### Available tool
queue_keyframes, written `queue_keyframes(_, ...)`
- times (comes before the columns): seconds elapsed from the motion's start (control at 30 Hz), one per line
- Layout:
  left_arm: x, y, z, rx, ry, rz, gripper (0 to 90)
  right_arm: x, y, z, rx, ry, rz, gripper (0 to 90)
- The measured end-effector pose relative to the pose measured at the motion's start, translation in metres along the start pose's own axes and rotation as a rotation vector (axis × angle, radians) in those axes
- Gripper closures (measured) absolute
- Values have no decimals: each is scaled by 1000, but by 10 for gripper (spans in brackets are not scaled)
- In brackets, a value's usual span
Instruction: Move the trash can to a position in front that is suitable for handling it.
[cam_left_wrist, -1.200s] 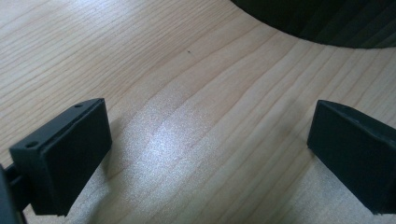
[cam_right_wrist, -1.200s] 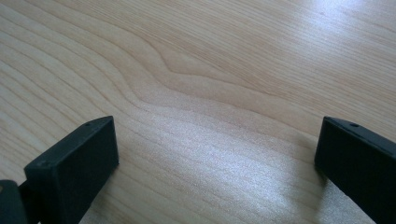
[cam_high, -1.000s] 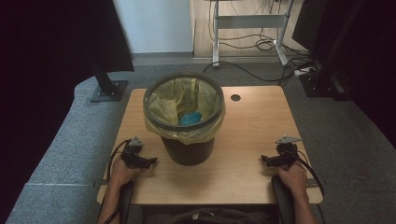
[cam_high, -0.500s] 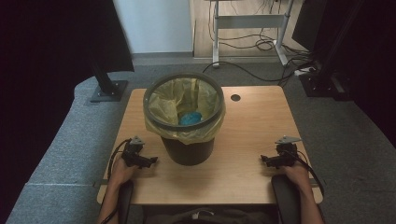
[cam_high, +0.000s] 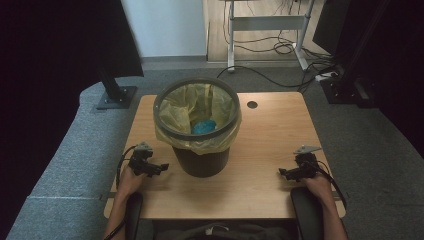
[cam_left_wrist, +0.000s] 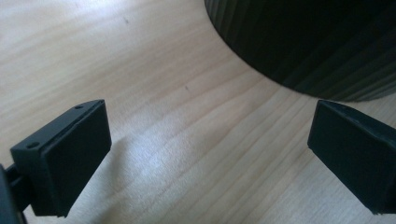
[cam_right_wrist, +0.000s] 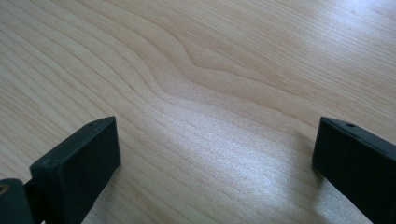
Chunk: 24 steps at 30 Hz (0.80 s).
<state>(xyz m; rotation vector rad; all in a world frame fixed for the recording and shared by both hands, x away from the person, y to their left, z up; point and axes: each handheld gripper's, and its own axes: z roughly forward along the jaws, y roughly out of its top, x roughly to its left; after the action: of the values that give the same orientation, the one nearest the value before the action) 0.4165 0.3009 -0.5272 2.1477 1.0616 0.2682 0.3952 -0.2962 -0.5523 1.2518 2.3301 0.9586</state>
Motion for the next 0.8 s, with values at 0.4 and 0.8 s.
queue_keyframes(0.4, 5, 27, -15, -43, 22, -12, 0, -1, 15, -16, -85, 2, 43, 0)
queue_keyframes(0.8, 7, 66, -26, -120, 69, -13, 0, 15, 46, -25, -151, 68, 54, 0)
